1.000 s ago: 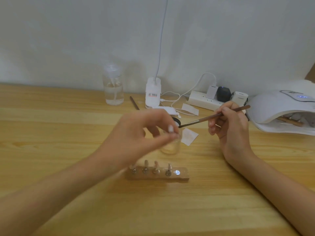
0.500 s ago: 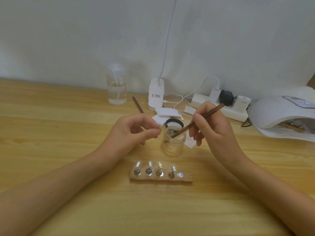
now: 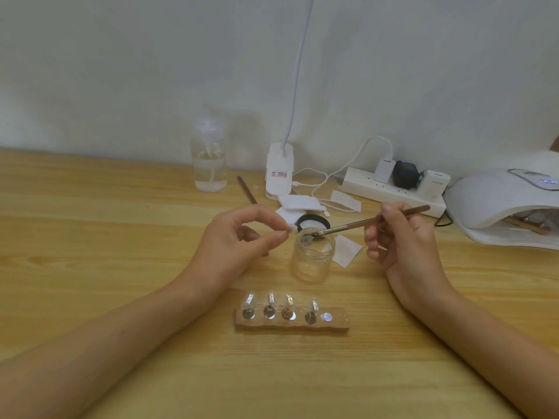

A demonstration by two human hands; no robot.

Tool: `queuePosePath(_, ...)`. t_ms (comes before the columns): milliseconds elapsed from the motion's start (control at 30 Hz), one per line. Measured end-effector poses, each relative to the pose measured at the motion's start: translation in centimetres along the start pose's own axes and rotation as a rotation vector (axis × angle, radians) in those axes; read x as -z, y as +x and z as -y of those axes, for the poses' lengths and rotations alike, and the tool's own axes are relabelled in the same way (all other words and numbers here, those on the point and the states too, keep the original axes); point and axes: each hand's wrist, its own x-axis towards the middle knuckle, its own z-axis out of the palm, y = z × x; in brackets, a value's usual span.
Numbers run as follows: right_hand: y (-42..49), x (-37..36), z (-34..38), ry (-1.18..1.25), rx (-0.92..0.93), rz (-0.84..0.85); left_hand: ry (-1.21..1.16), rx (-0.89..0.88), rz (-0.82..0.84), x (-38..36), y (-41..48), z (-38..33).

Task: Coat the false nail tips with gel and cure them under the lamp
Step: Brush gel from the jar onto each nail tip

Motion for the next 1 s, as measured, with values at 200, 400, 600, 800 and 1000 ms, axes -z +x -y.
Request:
queuePosePath(200,0.0,0.0,-0.1,0.035,-0.049,0.025,0.058,-0.014,0.040,0.0,0.0,0.3)
queuePosePath(400,0.1,-0.1,-0.1,0.080,-0.050,0.033,0.134,-0.013,0.063,0.0,0.0,0.5)
queuePosePath(600,0.0,-0.1,0.0,0.079,-0.048,0.036,0.083,0.152,0.103,0.5,0.4,-0.3)
queuePosePath(800,0.0,0.0,0.0,0.084,-0.045,0.027,0.077,0.212,0.158,0.8,0.9,-1.0)
queuePosePath(1000,-0.1,0.1,0.1,0.045,0.014,-0.012,0.144,0.069,0.084,0.3,0.7,0.0)
